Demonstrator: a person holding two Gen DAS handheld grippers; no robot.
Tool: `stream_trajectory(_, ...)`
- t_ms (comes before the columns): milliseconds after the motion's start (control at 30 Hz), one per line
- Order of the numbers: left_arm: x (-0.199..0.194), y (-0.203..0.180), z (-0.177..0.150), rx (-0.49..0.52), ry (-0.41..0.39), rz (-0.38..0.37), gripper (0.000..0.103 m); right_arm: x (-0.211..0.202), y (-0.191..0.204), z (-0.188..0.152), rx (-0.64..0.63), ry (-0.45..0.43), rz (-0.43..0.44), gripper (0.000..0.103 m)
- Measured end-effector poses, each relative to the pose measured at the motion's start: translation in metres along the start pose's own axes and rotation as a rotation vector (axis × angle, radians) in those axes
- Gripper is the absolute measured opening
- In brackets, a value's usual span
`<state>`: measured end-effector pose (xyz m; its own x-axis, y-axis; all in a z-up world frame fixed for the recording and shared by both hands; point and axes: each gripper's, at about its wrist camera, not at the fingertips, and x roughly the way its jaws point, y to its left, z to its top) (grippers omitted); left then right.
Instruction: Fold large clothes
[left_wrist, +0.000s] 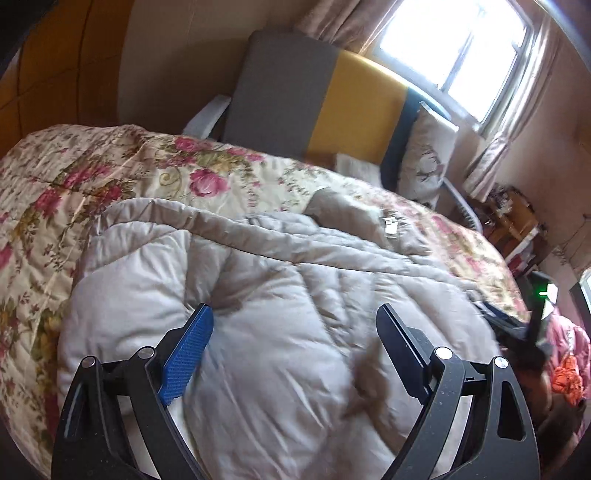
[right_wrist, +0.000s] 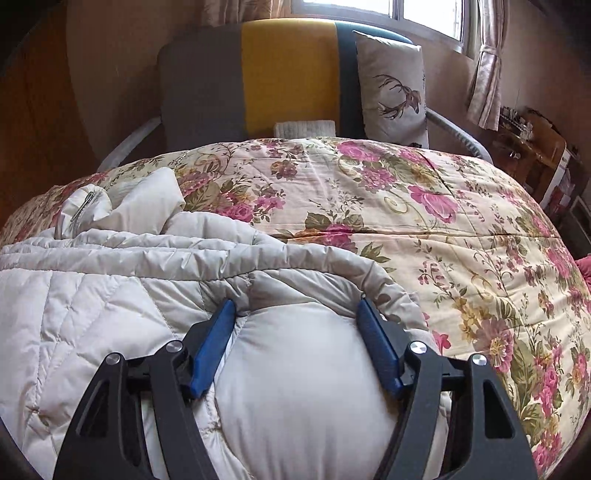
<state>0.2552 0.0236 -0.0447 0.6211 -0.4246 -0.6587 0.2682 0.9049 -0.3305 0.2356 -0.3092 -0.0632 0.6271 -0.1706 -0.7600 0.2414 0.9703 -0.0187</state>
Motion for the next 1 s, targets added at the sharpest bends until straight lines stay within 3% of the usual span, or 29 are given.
stream_trajectory(133, -0.007, -0.018, -0.003, 0.078, -0.005, 0.018, 0.092, -0.001, -0.001, 0.001, 0.002, -0.004, 0.025, 0.07)
stream_trajectory(300, 0.028, -0.018, -0.001, 0.112, 0.073, 0.088, 0.092, -0.005, 0.0, 0.001, -0.01, -0.002, 0.034, 0.07)
stream_trajectory(400, 0.036, -0.016, -0.001, 0.12, 0.072, 0.136, 0.072, -0.013, 0.001, 0.001, -0.028, 0.005, 0.044, 0.071)
stream_trajectory(467, 0.038, -0.015, -0.001, 0.118, 0.077, 0.136, 0.051, -0.015, 0.003, 0.0, -0.048, 0.019, 0.042, 0.067)
stream_trajectory(667, 0.034, -0.032, -0.004, 0.19, 0.075, 0.136, 0.01, -0.024, 0.022, 0.0, -0.14, 0.02, 0.036, 0.018)
stream_trajectory(767, 0.014, -0.038, 0.003, 0.19, 0.021, 0.13, 0.007, -0.042, 0.021, 0.007, -0.125, -0.009, 0.065, 0.008)
stream_trajectory(1000, 0.021, -0.044, 0.022, 0.225, -0.005, 0.153, 0.007, -0.046, 0.016, 0.029, -0.09, -0.05, 0.075, 0.007)
